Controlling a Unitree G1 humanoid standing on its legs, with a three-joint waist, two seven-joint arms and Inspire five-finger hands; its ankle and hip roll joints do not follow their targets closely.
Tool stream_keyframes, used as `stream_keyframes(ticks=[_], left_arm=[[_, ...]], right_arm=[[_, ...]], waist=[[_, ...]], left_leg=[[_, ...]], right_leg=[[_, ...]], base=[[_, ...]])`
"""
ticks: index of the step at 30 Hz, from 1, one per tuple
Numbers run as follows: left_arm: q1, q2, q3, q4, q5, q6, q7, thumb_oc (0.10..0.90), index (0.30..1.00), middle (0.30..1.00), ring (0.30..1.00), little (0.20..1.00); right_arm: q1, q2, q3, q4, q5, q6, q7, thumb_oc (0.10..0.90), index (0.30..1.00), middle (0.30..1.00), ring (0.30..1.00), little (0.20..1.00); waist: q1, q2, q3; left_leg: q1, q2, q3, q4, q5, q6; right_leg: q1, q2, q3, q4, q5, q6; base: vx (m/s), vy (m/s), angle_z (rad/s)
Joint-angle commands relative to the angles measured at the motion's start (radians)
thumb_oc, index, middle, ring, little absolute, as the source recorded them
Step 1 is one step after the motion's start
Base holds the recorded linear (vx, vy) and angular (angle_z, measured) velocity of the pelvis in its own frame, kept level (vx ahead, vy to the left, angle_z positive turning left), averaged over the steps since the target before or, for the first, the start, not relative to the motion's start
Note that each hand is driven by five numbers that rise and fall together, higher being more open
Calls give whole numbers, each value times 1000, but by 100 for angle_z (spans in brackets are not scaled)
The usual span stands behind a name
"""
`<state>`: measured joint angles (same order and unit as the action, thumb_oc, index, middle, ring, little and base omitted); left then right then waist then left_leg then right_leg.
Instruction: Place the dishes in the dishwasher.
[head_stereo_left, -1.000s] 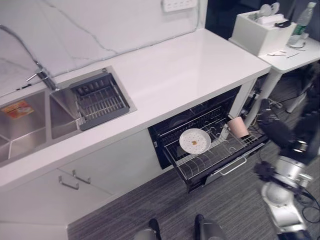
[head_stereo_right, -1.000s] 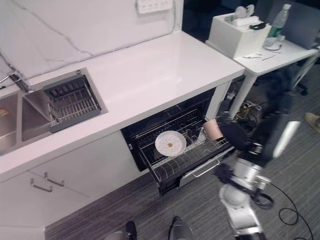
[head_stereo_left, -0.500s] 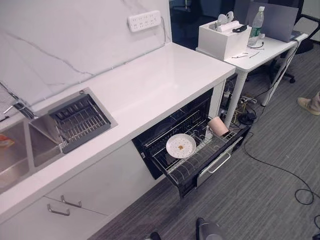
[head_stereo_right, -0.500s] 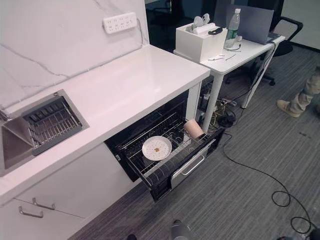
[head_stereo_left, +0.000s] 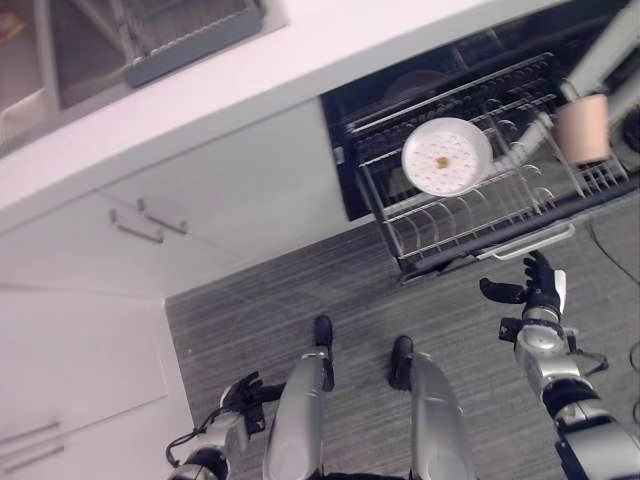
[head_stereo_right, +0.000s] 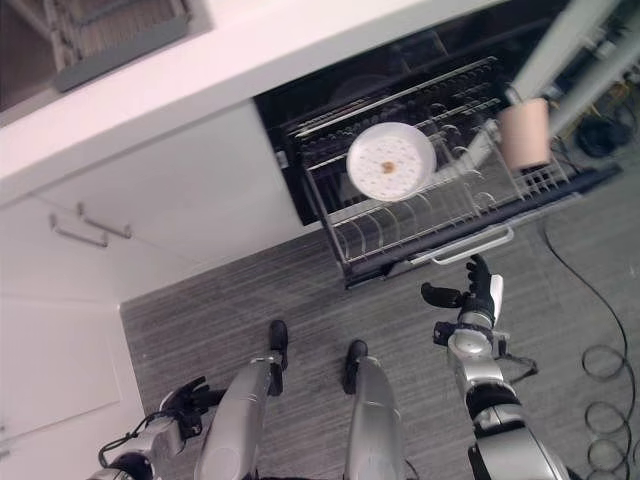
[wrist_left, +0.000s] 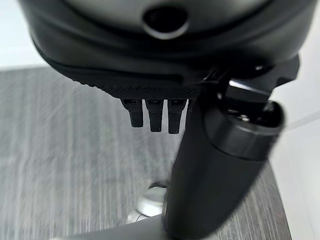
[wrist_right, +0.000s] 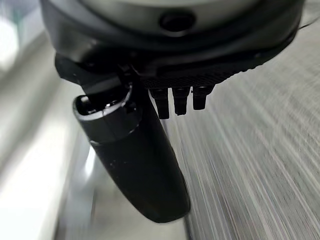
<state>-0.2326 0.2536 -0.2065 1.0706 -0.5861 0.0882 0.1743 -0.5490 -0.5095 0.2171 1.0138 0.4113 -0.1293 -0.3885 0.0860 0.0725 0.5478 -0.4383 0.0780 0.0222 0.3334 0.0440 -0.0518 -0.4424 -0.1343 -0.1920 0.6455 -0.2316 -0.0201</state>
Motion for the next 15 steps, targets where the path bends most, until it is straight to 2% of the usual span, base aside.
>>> stream_keyframes(ticks=[1,5,15], left_arm=[[51,31,28,11,-13,9,72,800,900,900,900,900],[33,30,22,22,3,27,82,800,900,900,900,900],[49,48,19,14,44,55,46,800,900,900,900,900]], right_arm=[[-14,-96,-3,-95,-9,-42,33,800,900,900,900,900],[-145,-129,19,-52,-25,-30,10,800,900,900,900,900],[-337,-184,75,-68,-87,-17,-47,800,900,900,900,900]], waist=[[-23,35,-40],[13,51,-34],[59,71,-36]], left_leg=[[103,-21,17,-33,-52,50],[76,-34,3,-33,-36,54],[62,-40,-10,-33,-24,50]], right_leg=[[78,-15,14,34,-23,36],[63,-19,4,62,-33,32],[72,-26,-5,66,-35,39]], base=[[0,-72,25],[36,-32,15],[55,10,9]])
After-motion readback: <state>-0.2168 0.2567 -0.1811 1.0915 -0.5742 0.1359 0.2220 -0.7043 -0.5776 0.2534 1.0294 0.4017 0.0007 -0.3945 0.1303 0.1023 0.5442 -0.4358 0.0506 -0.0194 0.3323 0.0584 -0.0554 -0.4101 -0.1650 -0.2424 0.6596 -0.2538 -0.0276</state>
